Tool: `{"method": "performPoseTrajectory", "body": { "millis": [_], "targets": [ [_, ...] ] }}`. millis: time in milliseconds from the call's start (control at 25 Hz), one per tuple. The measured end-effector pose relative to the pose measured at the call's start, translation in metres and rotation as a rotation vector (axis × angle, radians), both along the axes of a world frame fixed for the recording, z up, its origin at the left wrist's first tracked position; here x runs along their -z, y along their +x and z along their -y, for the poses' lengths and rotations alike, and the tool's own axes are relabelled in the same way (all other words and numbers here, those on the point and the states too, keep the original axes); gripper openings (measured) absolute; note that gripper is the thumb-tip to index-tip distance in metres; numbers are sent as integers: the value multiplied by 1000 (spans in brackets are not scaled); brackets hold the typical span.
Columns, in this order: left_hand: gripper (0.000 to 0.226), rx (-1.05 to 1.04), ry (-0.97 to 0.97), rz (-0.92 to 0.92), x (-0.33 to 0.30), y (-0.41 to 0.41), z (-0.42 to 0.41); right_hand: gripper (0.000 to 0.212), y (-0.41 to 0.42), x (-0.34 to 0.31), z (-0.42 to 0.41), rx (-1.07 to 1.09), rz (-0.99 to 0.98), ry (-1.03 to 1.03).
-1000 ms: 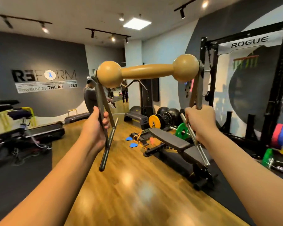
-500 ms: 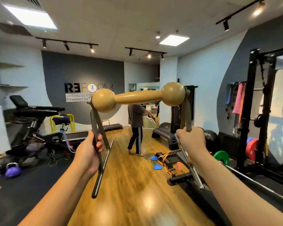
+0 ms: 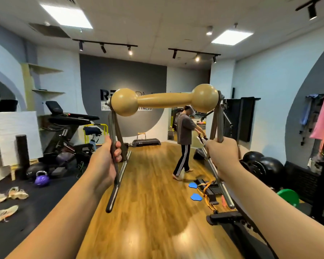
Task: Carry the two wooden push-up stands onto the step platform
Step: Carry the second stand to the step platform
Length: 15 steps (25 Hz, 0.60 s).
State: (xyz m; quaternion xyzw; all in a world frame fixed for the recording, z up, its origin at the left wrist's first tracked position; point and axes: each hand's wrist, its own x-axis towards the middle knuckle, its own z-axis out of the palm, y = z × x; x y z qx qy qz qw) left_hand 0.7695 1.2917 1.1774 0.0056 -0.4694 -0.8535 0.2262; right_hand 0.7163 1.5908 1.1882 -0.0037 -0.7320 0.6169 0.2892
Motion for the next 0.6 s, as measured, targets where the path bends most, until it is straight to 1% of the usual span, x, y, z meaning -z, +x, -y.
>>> {"method": "performPoseTrajectory", "body": {
  "millis": [160,280,400,480,600],
  "targets": [
    [32,-24,6,29,9,-66,10,29,-85,7,13,-43,27,-7],
    [38,-53,-20,136,11,-130,24,25,-163,12,31,-87,52,4],
    [41,-51,-33,143,10,-196,44,28,-244,14,54,-78,58,1],
    [42,-43,-48,107,9,-248,61,28,-300,14,74,-99,56,-25],
    [46,-81,-86,124,8,-325,88,31,-382,21,102,-102,80,-48]
  ]
}}
